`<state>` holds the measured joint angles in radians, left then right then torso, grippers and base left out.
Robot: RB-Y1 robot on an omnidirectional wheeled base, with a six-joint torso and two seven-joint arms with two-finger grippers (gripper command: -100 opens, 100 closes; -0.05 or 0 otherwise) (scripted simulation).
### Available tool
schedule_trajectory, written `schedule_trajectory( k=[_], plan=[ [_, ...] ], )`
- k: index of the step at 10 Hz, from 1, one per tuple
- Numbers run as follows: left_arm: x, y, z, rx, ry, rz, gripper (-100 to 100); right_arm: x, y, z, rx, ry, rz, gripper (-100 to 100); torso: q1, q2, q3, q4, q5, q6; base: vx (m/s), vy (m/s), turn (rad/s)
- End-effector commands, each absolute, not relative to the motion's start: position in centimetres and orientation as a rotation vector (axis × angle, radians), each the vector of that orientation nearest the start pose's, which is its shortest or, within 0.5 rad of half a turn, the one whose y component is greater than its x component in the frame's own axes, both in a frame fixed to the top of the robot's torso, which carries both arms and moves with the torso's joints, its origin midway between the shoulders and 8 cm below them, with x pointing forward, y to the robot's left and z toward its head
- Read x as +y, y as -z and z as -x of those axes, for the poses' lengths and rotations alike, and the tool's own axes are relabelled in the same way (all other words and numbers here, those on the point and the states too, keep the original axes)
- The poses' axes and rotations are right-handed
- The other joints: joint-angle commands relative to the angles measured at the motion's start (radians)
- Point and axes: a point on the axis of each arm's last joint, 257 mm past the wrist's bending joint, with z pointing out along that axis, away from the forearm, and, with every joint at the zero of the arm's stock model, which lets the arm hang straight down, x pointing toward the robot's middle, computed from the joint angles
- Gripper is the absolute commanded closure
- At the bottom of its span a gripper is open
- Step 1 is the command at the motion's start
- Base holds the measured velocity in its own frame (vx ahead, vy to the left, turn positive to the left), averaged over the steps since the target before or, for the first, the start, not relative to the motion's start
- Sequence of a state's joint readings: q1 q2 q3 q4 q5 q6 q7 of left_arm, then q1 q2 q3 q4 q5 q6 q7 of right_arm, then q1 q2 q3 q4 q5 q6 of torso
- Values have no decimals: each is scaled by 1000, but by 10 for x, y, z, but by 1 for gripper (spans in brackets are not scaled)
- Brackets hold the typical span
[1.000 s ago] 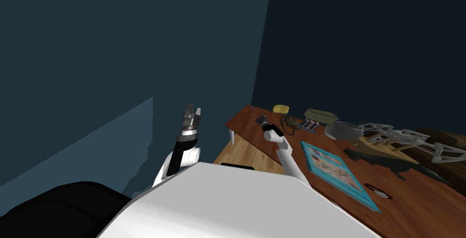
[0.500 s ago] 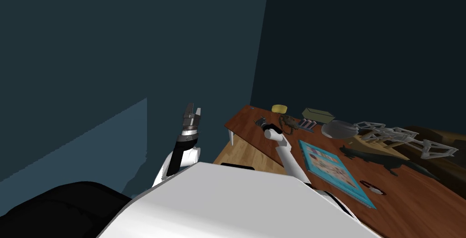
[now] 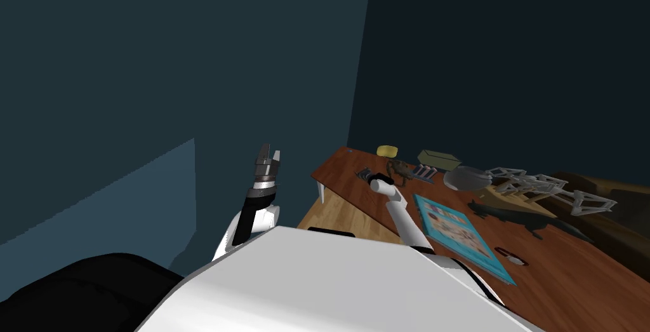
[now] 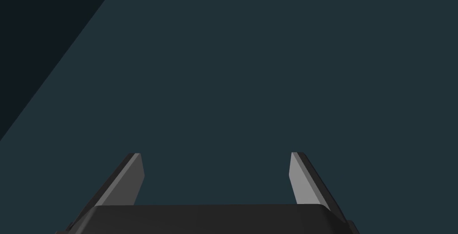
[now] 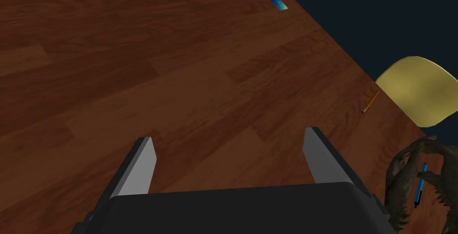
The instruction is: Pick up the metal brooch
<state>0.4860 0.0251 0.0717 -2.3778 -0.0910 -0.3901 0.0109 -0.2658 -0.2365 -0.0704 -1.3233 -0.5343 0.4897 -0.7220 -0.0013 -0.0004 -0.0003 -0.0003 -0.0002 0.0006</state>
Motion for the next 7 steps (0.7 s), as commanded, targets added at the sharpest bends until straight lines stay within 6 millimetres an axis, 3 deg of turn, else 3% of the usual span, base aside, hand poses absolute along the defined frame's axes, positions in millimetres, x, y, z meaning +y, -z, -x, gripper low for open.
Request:
schedule_trajectory(
  k=[1, 7],
  plan=[
    [288, -52, -341, 672, 1181, 582, 0, -277, 322, -583, -820, 1665, 2743, -100, 0, 0, 0, 0, 0, 0, 14, -13, -68],
    [288, -52, -341, 672, 1181, 582, 0, -300, 379, -557, -687, 1321, 2857, -100, 0, 0, 0, 0, 0, 0, 10, -14, -48]
  ],
)
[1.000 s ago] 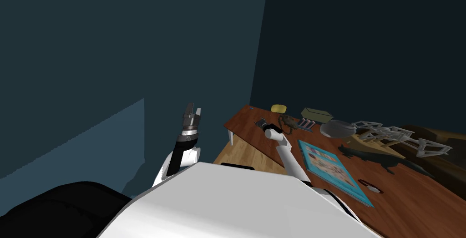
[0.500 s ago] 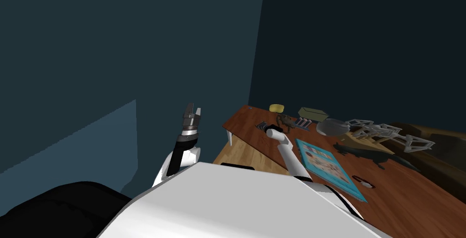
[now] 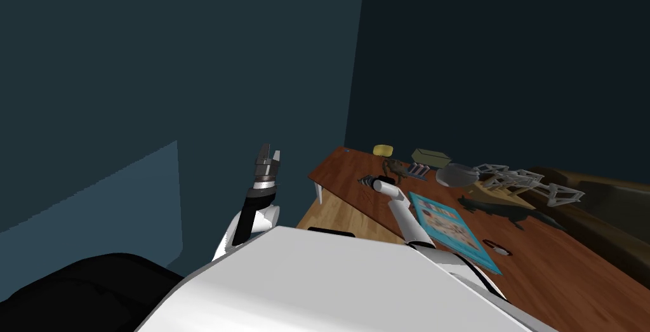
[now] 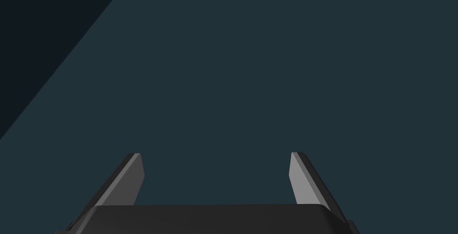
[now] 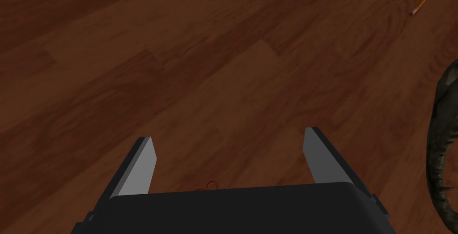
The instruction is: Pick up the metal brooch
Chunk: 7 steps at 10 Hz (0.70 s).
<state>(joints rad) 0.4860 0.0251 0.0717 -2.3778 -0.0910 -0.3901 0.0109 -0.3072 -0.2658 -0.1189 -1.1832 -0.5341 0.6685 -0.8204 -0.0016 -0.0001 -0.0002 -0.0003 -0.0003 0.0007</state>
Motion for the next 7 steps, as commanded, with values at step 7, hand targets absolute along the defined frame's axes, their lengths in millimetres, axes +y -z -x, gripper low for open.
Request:
schedule_trajectory(
  k=[7],
  plan=[
    [288, -52, -341, 672, 1181, 582, 0, -324, 433, -514, -515, 961, 2941, -100, 1, 0, 0, 0, 0, 0, 12, -11, -46]
  ],
)
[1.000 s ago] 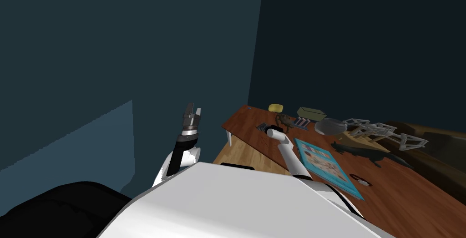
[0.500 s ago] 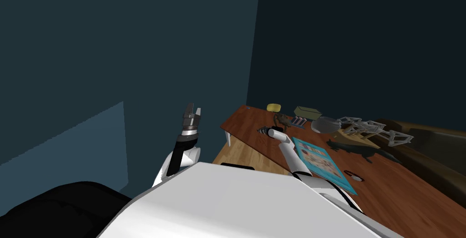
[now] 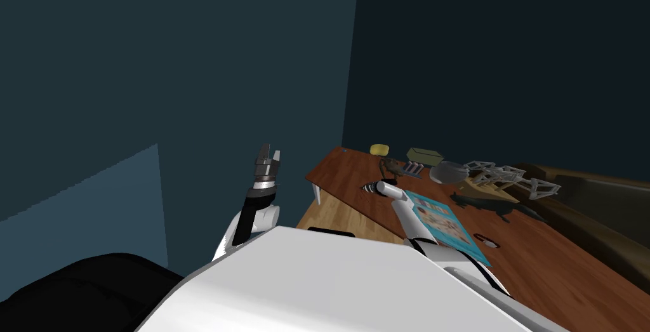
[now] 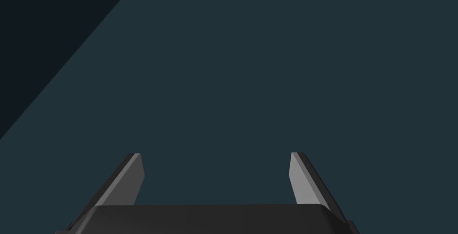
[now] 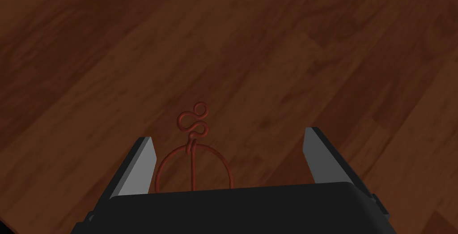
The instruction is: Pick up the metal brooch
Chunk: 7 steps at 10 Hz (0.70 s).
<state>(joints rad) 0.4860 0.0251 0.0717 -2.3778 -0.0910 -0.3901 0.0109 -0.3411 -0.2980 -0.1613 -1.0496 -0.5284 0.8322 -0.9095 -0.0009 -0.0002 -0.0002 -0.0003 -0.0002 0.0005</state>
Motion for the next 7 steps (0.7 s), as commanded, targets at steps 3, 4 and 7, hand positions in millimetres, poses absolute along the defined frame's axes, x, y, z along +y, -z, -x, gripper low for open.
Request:
schedule_trajectory(
  k=[3, 4, 7],
  plan=[
    [288, -52, -341, 672, 1181, 582, 0, -331, 455, -491, -445, 817, 2961, -100, 0, 0, 0, 0, 0, 0, 13, -1, -33],
    [288, -52, -341, 672, 1181, 582, 0, -332, 465, -480, -418, 757, 2966, -100, 1, 0, 0, 0, 0, 0, 17, 6, -29],
    [288, -52, -341, 672, 1181, 582, 0, -332, 481, -460, -382, 662, 2971, -100, 2, 0, 0, 0, 0, 0, 18, 17, -10]
  ],
)
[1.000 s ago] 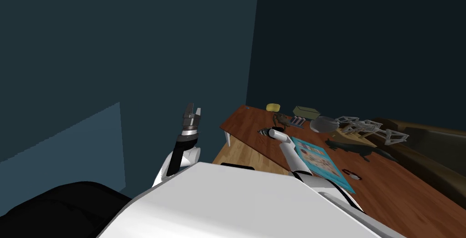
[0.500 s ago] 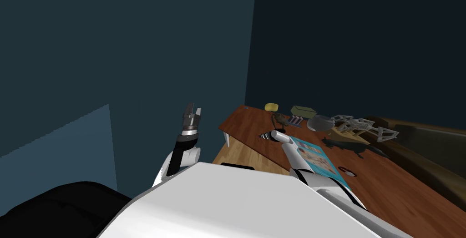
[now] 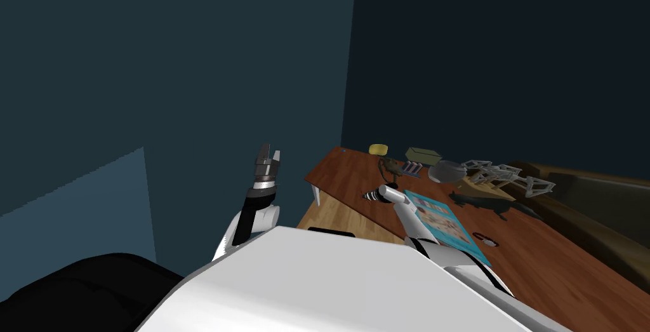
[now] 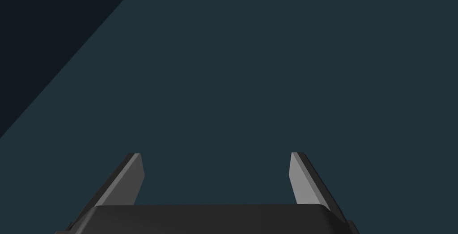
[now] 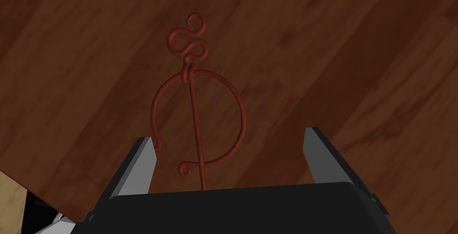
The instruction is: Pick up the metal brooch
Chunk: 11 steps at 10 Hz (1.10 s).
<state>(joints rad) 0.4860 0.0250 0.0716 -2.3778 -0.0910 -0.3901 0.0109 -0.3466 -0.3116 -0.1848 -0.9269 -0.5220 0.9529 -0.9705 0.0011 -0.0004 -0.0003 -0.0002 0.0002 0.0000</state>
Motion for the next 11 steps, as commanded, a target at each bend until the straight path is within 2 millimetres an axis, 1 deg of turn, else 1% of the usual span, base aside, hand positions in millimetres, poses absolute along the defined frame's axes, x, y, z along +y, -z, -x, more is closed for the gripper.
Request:
schedule_trajectory(
  k=[1, 2, 3, 5, 6, 7, 11],
  plan=[
    [288, -52, -341, 672, 1181, 582, 0, -331, 479, -461, -384, 667, 2970, -100, 0, 0, 0, 0, 0, 0, 5, 7, 1],
    [288, -52, -341, 672, 1181, 582, 0, -331, 480, -461, -384, 666, 2971, 0, -1, 1, 0, 0, 0, 0, 0, 0, 0],
    [288, -52, -341, 672, 1181, 582, 0, -326, 491, -455, -386, 666, 2970, -100, -1, 1, 1, 0, 0, 0, 56, -5, -12],
    [288, -52, -341, 672, 1181, 582, 0, -322, 502, -448, -389, 665, 2969, -100, -1, -3, -2, -1, 0, 0, 78, -1, -11],
    [288, -52, -341, 672, 1181, 582, 0, -323, 499, -450, -387, 663, 2969, -100, -1, -4, -2, -1, 0, 0, 33, -2, -2],
    [288, -52, -341, 672, 1181, 582, 0, -323, 499, -450, -388, 665, 2969, 100, -1, -2, -1, 0, 0, 0, 6, 0, 1],
    [288, -52, -341, 672, 1181, 582, 0, -323, 499, -450, -388, 665, 2969, 100, -1, 1, 1, 0, 0, 0, 0, 0, 0]
  ],
)
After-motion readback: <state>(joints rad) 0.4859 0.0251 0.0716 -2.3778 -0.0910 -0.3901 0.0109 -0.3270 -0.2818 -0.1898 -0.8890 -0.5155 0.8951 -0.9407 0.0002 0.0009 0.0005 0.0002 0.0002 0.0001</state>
